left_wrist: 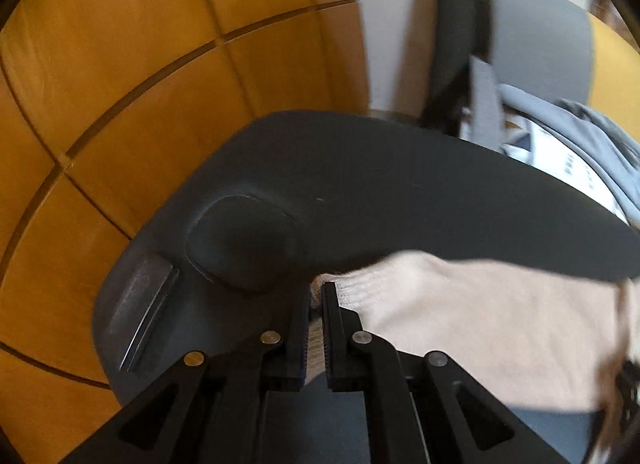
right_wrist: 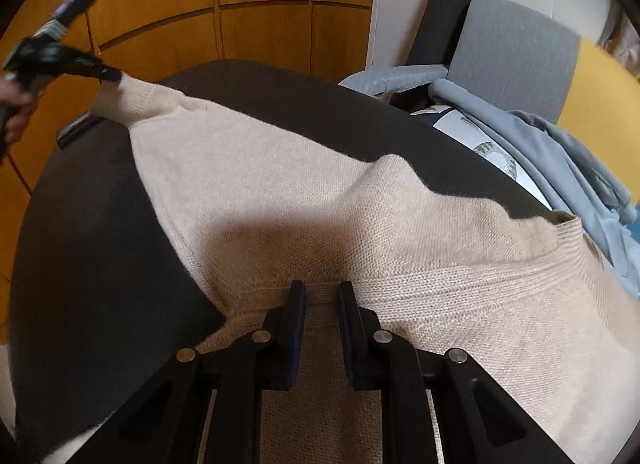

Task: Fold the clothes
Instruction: 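Release the cuff with the left gripper while the right gripper holds the sweater body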

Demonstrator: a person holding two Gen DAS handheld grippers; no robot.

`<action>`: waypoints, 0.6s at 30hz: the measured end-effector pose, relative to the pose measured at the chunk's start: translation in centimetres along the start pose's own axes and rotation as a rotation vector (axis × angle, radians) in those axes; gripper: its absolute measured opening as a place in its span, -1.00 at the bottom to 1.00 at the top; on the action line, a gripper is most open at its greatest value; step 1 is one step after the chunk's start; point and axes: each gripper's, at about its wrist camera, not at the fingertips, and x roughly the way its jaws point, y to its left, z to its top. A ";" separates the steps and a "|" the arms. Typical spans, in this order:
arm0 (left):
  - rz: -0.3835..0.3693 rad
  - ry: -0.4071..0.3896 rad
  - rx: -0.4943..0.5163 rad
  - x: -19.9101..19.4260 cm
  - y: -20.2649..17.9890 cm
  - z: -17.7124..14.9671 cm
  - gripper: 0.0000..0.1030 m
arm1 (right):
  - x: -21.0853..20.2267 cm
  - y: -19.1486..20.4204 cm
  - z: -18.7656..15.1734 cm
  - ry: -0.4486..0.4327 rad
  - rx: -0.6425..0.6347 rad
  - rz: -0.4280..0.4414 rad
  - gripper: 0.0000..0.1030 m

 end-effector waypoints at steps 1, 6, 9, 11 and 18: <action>0.029 0.006 -0.007 0.9 0.3 0.5 -0.90 | 0.0 0.0 0.0 -0.002 0.001 0.000 -0.67; 0.311 0.018 -0.017 3.8 2.8 3.0 -0.78 | -0.2 0.0 -0.2 -0.009 0.002 -0.002 -0.67; 0.369 -0.016 -0.070 3.2 3.7 3.4 -0.71 | -0.4 0.0 -0.2 -0.011 0.002 -0.004 -0.67; 0.239 -0.102 -0.089 1.4 2.6 2.2 -0.71 | -0.4 0.0 -0.3 -0.014 0.002 -0.006 -0.67; -0.280 -0.125 0.035 -4.3 -13.7 -6.2 -0.71 | -0.7 -1.1 0.0 -0.009 0.050 0.057 -0.65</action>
